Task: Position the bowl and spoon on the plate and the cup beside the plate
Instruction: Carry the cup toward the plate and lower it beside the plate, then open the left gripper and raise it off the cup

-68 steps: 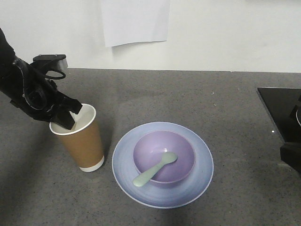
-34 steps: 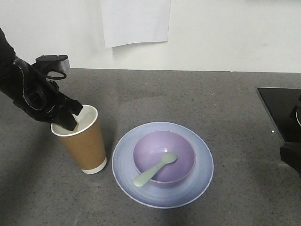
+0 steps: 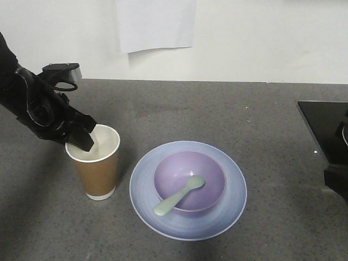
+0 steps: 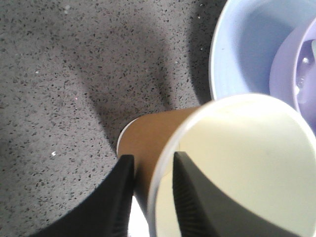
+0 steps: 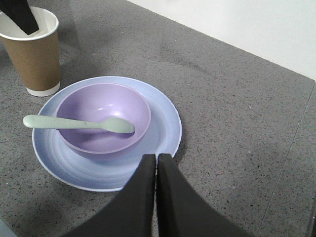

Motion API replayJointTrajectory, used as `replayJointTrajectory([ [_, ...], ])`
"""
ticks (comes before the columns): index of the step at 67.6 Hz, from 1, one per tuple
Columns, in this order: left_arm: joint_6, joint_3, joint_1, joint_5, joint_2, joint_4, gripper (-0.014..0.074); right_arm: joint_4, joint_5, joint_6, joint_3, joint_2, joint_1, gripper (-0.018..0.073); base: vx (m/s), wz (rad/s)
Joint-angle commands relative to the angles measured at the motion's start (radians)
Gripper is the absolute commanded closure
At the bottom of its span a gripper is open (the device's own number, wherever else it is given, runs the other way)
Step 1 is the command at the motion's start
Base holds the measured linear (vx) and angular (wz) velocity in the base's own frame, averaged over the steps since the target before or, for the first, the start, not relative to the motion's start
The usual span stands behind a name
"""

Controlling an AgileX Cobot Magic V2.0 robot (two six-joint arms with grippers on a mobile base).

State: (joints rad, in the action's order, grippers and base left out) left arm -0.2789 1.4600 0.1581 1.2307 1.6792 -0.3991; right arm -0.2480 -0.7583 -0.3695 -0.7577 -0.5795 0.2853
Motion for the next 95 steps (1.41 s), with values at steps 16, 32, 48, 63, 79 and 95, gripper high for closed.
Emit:
replayJointTrajectory([
  [16, -0.001, 0.022, 0.009, -0.011, -0.041, -0.061, 0.0305, -0.007, 0.063, 0.000, -0.026, -0.006, -0.005, 0.0565, 0.00, 0.00],
  [32, 0.004, 0.068, 0.009, 0.004, -0.043, -0.059, 0.0302, -0.007, 0.063, 0.000, -0.026, -0.006, -0.005, 0.0565, 0.00, 0.00],
  [48, 0.022, 0.115, 0.009, 0.020, -0.047, -0.033, 0.0302, -0.007, 0.063, 0.001, -0.026, -0.006, -0.005, 0.0565, 0.00, 0.00],
  [63, 0.022, 0.115, 0.009, 0.003, -0.092, 0.014, 0.0302, -0.007, 0.063, 0.001, -0.026, -0.006, -0.005, 0.0565, 0.00, 0.00],
  [79, 0.022, 0.115, 0.009, -0.063, -0.194, 0.013, 0.0307, -0.007, 0.090, 0.004, -0.026, -0.006, -0.005, 0.0565, 0.00, 0.00],
  [95, 0.011, 0.114, 0.009, -0.184, -0.360, 0.031, 0.0489, -0.005, 0.311, 0.012, -0.026, -0.011, -0.005, 0.0565, 0.00, 0.00],
])
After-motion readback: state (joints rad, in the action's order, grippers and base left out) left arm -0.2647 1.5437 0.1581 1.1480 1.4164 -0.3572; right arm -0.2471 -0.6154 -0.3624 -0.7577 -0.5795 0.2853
